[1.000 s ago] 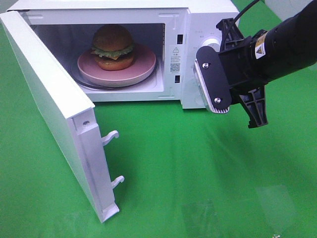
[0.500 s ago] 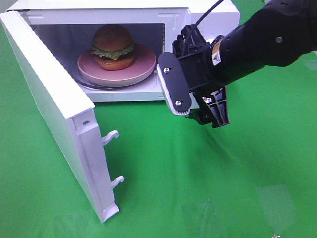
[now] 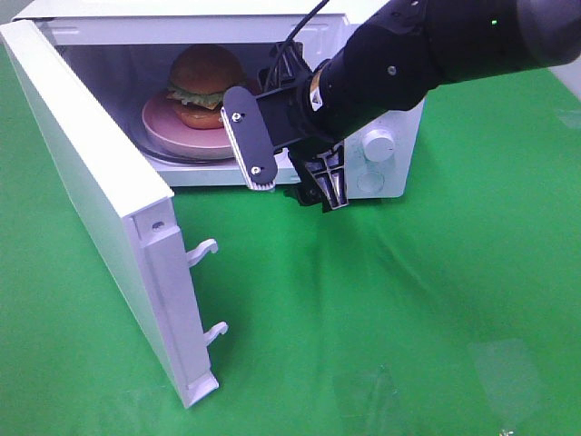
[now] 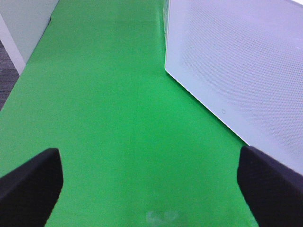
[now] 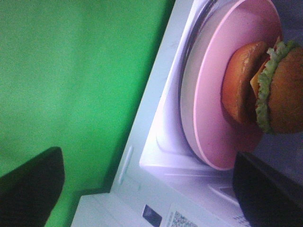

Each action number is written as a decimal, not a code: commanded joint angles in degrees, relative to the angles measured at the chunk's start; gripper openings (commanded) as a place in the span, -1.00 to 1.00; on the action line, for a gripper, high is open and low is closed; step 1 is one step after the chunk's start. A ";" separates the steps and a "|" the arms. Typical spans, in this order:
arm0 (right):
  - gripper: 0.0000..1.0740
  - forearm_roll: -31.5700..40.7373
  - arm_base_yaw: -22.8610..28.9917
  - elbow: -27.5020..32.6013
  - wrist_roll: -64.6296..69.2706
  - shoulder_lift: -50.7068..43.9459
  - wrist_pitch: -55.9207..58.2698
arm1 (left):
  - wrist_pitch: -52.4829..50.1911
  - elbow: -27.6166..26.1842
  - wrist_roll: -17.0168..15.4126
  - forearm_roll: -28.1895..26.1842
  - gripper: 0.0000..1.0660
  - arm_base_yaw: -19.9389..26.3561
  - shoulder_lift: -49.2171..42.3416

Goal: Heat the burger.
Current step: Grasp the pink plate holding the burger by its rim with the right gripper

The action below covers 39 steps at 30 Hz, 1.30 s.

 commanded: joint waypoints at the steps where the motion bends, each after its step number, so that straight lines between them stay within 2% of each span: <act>1: 0.71 -0.34 0.00 -2.35 0.69 1.95 -0.23 | -0.23 0.06 -0.06 -0.17 0.76 0.17 -0.92; 3: 0.70 -0.34 0.00 -5.79 0.74 5.21 -0.06 | -0.23 0.06 -0.06 -0.17 0.76 0.17 -0.92; 7: 0.70 -0.34 0.00 -6.42 0.74 5.84 0.00 | -0.23 0.06 -0.06 -0.17 0.76 0.17 -0.92; 9: 0.69 -0.29 -0.17 -10.83 0.92 9.97 0.17 | -0.23 0.06 -0.06 -0.17 0.76 0.17 -0.92; 16: 0.68 -0.11 -0.92 -14.95 1.03 13.58 0.06 | -0.23 0.06 -0.06 -0.17 0.76 0.17 -0.92; 17: 0.67 -0.11 -1.66 -17.65 2.23 15.64 0.00 | -0.23 0.06 -0.06 -0.17 0.76 0.17 -0.92; 20: 0.67 -0.11 -2.06 -18.39 2.46 16.27 0.06 | -0.23 0.06 -0.06 -0.17 0.76 0.17 -0.92; 24: 0.67 -0.11 -2.75 -23.61 3.61 19.77 0.29 | -0.23 0.06 -0.06 -0.11 0.76 0.17 -0.92; 39: 0.64 1.20 -2.86 -30.83 3.78 26.81 -0.34 | -0.29 0.06 -0.06 2.01 0.76 0.17 -0.92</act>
